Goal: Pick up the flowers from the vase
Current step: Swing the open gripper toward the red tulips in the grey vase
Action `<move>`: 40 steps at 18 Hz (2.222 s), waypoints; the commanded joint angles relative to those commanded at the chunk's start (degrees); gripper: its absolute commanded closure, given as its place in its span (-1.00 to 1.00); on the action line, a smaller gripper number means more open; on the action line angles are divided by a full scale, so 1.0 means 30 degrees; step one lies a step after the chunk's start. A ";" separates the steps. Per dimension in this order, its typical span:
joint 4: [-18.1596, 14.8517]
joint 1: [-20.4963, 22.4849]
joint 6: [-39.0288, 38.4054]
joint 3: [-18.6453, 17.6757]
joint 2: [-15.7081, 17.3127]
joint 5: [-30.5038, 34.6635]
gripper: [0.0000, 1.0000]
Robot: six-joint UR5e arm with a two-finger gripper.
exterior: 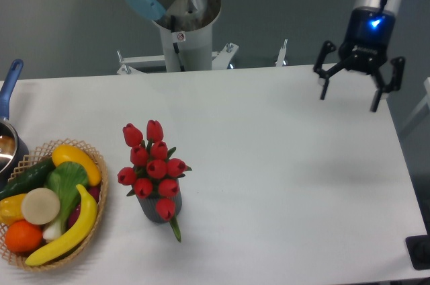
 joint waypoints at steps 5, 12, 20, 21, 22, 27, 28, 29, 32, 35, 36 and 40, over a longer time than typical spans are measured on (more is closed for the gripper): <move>0.0175 -0.0824 0.0908 -0.0379 0.0115 0.0086 -1.00; 0.0352 -0.1497 0.2048 -0.0467 -0.0236 0.0087 -1.00; 0.0323 -0.3401 0.2169 -0.1901 -0.0149 -0.0031 -1.00; 0.0323 -0.3460 0.2169 -0.2165 -0.0119 -0.0031 -1.00; 0.0323 -0.3519 0.2256 -0.2516 -0.0003 0.0056 -1.00; 0.0323 -0.4279 0.3516 -0.3515 0.0262 -0.0001 -1.00; 0.0323 -0.4426 0.3545 -0.3515 0.0204 -0.0002 -1.00; 0.0323 -0.4659 0.3575 -0.3544 0.0145 0.0027 -1.00; 0.0352 -0.4984 0.5587 -0.4596 0.0116 -0.0059 -1.00; 0.0323 -0.5188 0.5977 -0.4600 -0.0234 -0.1023 -1.00; 0.0323 -0.5218 0.5977 -0.4570 -0.0468 -0.1346 -1.00; 0.0264 -0.5832 0.5831 -0.4512 -0.0939 -0.1818 -1.00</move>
